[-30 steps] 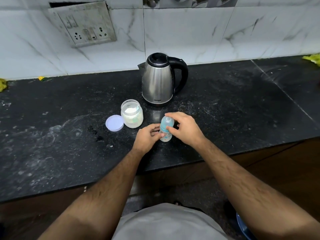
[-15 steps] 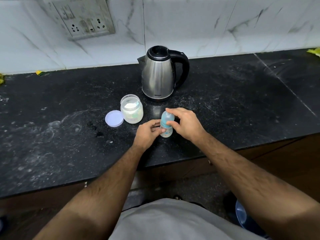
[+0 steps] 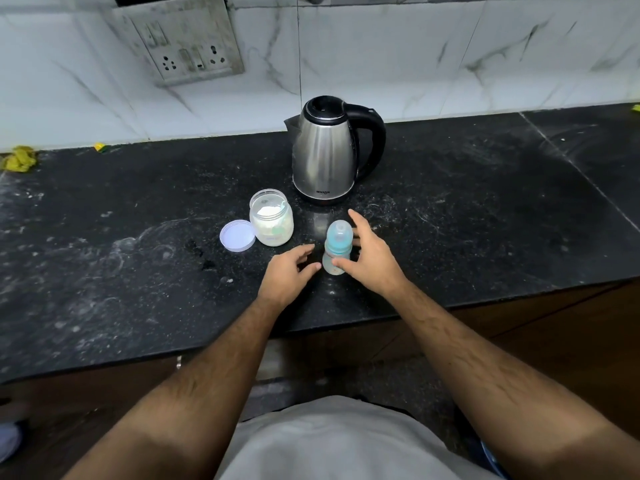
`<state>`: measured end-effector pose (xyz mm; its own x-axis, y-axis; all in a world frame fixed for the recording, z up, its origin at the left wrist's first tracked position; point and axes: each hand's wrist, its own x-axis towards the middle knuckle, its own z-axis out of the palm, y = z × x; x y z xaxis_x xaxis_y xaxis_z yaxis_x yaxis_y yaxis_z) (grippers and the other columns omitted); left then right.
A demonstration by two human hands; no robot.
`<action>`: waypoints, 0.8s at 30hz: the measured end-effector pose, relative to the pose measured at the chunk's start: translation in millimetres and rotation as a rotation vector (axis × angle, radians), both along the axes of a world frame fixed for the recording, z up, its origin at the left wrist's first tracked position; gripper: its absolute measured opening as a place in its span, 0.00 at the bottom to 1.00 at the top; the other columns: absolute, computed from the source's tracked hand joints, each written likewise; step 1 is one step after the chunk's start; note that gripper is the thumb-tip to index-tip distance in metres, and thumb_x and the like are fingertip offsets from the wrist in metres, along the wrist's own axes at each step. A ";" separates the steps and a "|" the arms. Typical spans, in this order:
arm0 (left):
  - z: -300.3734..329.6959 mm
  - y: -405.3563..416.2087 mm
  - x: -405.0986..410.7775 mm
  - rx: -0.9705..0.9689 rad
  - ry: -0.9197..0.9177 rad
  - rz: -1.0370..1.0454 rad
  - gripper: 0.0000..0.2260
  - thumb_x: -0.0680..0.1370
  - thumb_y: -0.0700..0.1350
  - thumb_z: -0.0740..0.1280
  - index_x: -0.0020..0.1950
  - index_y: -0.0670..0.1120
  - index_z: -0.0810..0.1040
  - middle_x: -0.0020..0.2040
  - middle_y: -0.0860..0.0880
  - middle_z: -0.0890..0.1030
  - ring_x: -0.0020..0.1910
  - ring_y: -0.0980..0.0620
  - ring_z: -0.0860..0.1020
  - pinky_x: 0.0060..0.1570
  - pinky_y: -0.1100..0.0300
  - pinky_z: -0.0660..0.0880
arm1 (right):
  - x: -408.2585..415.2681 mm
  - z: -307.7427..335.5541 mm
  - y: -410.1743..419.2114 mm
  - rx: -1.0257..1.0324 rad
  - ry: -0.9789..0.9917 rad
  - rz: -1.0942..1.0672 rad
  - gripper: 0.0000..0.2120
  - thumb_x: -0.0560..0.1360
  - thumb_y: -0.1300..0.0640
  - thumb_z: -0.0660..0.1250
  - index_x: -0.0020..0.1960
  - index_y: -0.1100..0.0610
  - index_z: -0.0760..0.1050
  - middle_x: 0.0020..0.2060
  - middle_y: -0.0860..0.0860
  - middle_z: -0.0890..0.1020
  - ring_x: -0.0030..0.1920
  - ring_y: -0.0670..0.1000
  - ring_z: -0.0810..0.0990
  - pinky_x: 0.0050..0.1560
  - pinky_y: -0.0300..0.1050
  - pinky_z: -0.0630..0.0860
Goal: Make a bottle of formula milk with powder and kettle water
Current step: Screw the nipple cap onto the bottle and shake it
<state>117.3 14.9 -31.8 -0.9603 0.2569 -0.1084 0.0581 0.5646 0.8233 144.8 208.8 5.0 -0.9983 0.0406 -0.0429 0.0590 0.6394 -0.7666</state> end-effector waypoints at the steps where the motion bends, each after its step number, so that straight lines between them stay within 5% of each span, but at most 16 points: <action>1: 0.0 -2.3 2.5 -0.055 0.033 0.002 0.23 0.77 0.47 0.73 0.71 0.48 0.75 0.66 0.47 0.80 0.65 0.52 0.78 0.68 0.52 0.72 | -0.1 -3.1 -0.6 -0.011 -0.016 -0.012 0.49 0.68 0.54 0.78 0.80 0.46 0.51 0.70 0.51 0.74 0.65 0.48 0.76 0.68 0.49 0.72; 6: -3.4 -3.3 13.8 -0.215 0.109 -0.035 0.22 0.78 0.50 0.70 0.72 0.48 0.74 0.70 0.49 0.77 0.70 0.51 0.73 0.71 0.58 0.66 | -5.6 -11.8 1.2 -0.073 -0.016 -0.048 0.44 0.68 0.55 0.78 0.77 0.49 0.59 0.64 0.49 0.79 0.61 0.47 0.77 0.66 0.50 0.74; 9: -9.6 -0.4 16.1 -0.303 0.136 -0.065 0.25 0.79 0.54 0.68 0.74 0.48 0.72 0.74 0.47 0.72 0.74 0.50 0.68 0.74 0.54 0.63 | -9.2 -11.4 9.3 -0.154 0.034 -0.065 0.33 0.69 0.56 0.78 0.69 0.48 0.67 0.58 0.46 0.80 0.58 0.46 0.80 0.62 0.51 0.78; 15: -23.9 9.7 17.7 -0.596 0.186 -0.176 0.33 0.79 0.65 0.57 0.80 0.51 0.58 0.82 0.46 0.55 0.81 0.47 0.48 0.79 0.47 0.47 | -6.2 -1.9 47.4 -0.326 0.056 -0.176 0.29 0.69 0.56 0.78 0.66 0.49 0.69 0.55 0.49 0.82 0.53 0.48 0.83 0.57 0.51 0.81; 19: -37.7 3.0 20.9 -0.727 0.156 -0.212 0.45 0.71 0.74 0.38 0.82 0.51 0.52 0.82 0.47 0.47 0.81 0.45 0.42 0.78 0.44 0.42 | -3.2 10.8 68.7 -0.523 0.040 -0.227 0.34 0.71 0.57 0.76 0.70 0.45 0.63 0.52 0.55 0.83 0.51 0.53 0.85 0.48 0.57 0.84; 24: -43.8 1.1 20.3 -0.737 0.195 -0.171 0.52 0.65 0.77 0.26 0.81 0.51 0.52 0.82 0.47 0.48 0.81 0.45 0.42 0.78 0.45 0.41 | -4.6 35.4 82.1 -0.615 0.047 -0.227 0.42 0.77 0.59 0.71 0.80 0.44 0.49 0.49 0.57 0.85 0.47 0.51 0.86 0.38 0.45 0.82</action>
<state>137.6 16.0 -75.6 -0.9330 0.3307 -0.1419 0.2991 0.9319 0.2050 140.2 290.9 40.4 -0.9693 0.2320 -0.0821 0.0984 0.0594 -0.9934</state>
